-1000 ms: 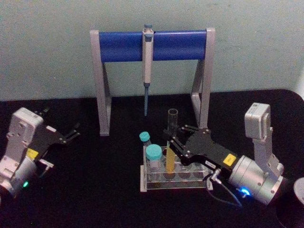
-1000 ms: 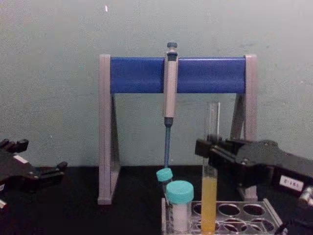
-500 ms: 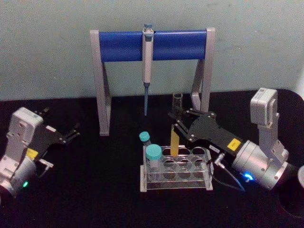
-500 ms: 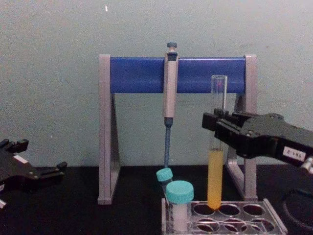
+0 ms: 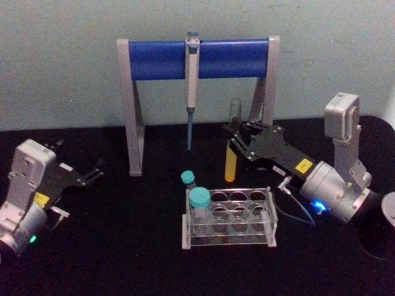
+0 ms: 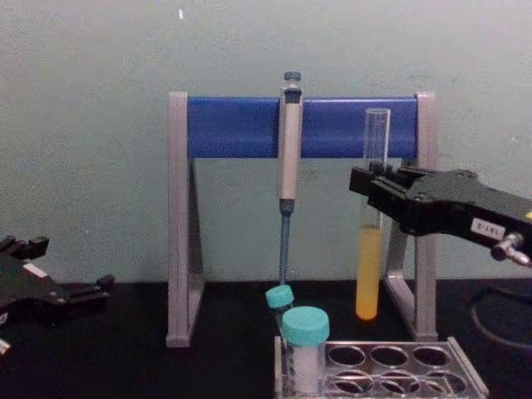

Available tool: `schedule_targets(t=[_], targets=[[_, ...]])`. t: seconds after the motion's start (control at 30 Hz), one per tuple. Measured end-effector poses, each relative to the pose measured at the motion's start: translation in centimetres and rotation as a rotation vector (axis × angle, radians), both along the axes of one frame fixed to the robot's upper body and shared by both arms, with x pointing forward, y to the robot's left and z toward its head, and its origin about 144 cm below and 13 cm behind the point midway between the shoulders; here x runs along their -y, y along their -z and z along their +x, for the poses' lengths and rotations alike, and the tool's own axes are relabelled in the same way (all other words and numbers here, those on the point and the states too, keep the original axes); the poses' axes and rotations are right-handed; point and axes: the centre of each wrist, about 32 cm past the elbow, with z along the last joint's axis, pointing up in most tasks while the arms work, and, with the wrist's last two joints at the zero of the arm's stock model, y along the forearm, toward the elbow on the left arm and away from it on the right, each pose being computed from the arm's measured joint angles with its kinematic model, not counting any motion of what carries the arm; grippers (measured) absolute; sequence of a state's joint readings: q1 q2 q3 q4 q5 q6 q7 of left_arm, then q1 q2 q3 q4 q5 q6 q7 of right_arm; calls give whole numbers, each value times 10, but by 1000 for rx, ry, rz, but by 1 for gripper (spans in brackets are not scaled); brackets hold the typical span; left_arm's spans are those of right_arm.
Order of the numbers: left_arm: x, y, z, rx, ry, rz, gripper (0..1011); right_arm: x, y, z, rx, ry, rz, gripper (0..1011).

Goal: Pick up the test tube from the test tube rack, shake it, then place it back into the test tube rack.

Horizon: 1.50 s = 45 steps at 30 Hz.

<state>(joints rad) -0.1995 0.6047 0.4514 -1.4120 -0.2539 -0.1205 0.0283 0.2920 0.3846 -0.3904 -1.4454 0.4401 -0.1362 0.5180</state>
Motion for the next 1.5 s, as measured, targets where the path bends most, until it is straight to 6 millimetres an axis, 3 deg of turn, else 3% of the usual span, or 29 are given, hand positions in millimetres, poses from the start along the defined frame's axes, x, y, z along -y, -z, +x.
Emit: schedule_targets(t=[0.53, 0.8, 1.07, 1.3, 1.5], targets=[[0, 0, 0, 0, 0, 0, 1001, 2, -1, 6, 2, 22, 7, 223], [0, 0, 0, 0, 0, 0, 1001, 12, -5, -9, 18, 58, -1, 223], [0, 0, 0, 0, 0, 0, 1001, 21, -5, -36, -3, 57, -17, 223], [0, 0, 0, 0, 0, 0, 1001, 15, -3, -42, -19, -5, 2, 223], [0, 0, 0, 0, 0, 0, 1001, 2, 2, -33, -32, -55, 24, 223]])
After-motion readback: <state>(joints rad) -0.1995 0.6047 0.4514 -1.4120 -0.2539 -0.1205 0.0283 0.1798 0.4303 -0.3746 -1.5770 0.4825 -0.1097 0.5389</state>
